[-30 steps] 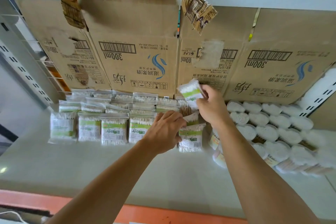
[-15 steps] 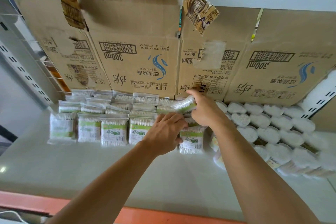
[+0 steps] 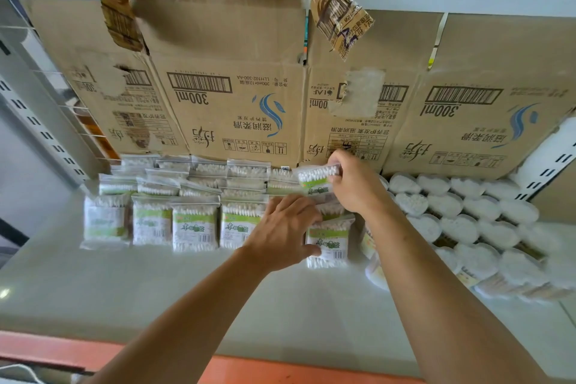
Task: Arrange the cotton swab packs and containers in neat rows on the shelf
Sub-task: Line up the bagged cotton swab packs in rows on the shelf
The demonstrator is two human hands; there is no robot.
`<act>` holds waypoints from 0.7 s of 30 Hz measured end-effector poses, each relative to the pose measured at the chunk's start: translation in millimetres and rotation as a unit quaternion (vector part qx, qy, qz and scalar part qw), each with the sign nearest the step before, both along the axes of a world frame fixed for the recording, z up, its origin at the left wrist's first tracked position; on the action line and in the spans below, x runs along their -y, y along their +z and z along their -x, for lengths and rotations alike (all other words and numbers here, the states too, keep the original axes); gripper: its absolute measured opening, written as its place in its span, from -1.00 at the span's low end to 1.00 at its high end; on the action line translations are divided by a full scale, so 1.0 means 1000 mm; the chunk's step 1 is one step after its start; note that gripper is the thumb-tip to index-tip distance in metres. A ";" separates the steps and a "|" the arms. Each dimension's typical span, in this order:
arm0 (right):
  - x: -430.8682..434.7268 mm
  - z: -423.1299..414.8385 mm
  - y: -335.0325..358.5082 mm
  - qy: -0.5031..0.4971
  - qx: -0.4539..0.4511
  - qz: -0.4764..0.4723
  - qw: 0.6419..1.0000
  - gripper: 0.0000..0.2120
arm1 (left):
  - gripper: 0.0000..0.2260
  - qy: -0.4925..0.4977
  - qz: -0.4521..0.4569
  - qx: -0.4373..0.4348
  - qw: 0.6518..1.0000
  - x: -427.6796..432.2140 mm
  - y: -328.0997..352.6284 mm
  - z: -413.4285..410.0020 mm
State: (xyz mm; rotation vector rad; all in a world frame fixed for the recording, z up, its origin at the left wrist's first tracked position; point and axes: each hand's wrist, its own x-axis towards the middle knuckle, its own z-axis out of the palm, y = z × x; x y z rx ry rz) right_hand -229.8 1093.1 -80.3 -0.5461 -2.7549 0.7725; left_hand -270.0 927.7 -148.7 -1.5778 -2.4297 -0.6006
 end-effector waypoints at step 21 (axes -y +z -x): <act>0.013 -0.013 0.010 0.053 0.197 -0.054 0.977 -0.52 | -0.54 0.037 0.017 0.004 0.999 0.005 0.001 -0.013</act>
